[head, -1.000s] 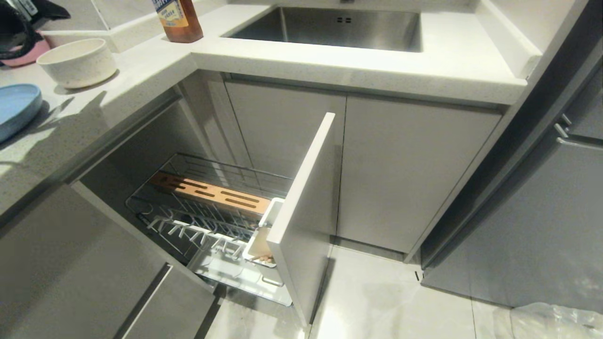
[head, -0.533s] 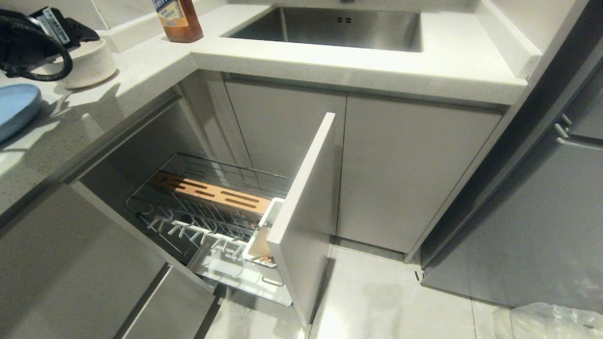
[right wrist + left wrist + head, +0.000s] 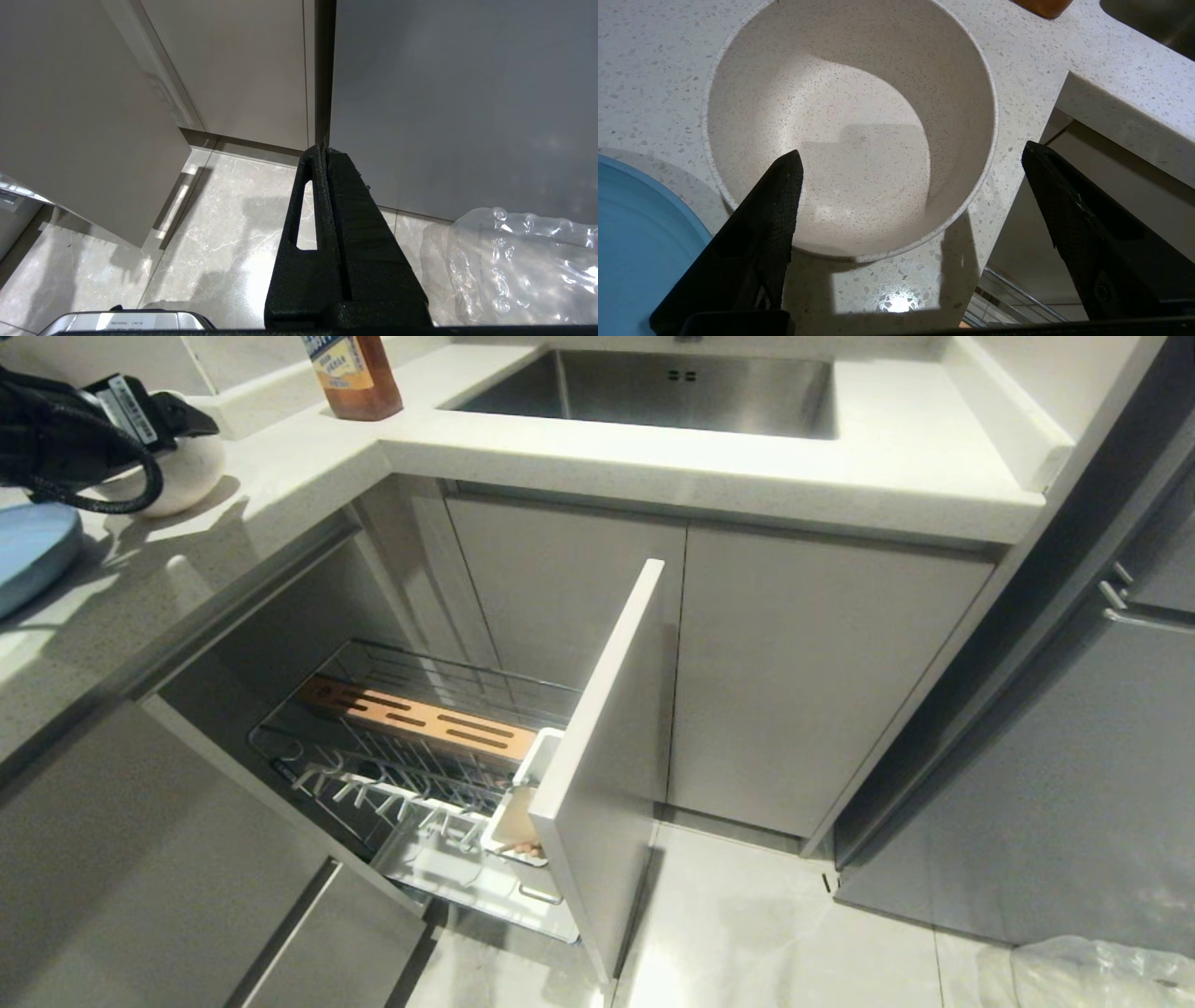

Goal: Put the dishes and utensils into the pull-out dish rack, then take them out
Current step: Pick up the bowl and place it in the cupboard

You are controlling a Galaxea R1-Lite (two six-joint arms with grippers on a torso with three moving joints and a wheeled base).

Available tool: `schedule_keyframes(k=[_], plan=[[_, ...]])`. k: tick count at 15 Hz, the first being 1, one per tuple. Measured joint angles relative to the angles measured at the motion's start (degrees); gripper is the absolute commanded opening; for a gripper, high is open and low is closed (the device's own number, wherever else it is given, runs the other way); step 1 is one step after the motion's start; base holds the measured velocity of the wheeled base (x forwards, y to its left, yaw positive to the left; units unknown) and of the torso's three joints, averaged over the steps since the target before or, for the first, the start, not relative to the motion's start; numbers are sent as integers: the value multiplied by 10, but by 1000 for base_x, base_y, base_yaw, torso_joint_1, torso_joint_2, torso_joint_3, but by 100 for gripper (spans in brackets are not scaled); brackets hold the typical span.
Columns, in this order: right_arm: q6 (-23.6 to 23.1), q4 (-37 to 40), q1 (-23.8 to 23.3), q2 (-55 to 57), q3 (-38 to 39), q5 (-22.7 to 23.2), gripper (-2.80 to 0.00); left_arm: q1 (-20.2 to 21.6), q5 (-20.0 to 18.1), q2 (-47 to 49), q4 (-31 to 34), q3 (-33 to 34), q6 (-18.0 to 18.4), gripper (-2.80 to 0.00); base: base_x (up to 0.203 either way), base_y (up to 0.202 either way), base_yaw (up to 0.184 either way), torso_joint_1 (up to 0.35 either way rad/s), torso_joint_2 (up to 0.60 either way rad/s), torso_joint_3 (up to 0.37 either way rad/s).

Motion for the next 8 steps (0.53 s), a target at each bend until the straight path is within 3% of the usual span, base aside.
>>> schedule_keyframes(k=[3, 4, 8], plan=[[0, 0, 0, 0, 0, 0, -280, 0, 0, 2, 1, 0, 0, 0, 0, 0, 0, 0, 0, 0], [0, 0, 0, 0, 0, 0, -280, 0, 0, 3, 1, 0, 0, -280, 0, 0, 0, 0, 0, 0], [0, 0, 0, 0, 0, 0, -280, 0, 0, 3, 1, 0, 0, -280, 0, 0, 0, 0, 0, 0]])
